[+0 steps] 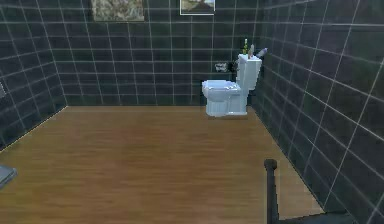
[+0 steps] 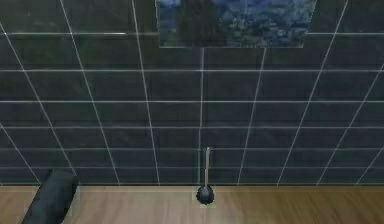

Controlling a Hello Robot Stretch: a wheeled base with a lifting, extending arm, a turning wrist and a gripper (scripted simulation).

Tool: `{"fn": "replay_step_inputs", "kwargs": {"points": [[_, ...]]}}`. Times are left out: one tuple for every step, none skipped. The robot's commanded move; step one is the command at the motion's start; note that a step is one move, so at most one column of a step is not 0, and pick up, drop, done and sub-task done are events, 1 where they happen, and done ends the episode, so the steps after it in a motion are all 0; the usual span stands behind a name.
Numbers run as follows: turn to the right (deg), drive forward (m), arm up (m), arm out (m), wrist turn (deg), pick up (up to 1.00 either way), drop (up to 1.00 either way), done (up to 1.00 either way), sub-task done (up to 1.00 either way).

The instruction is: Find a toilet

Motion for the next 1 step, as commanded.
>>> {"fn": "replay_step_inputs", "kwargs": {"points": [[0.0, 0.55, 0.00, 0.00, 0.0, 0.00, 0.00, 0.00, 0.00]]}}
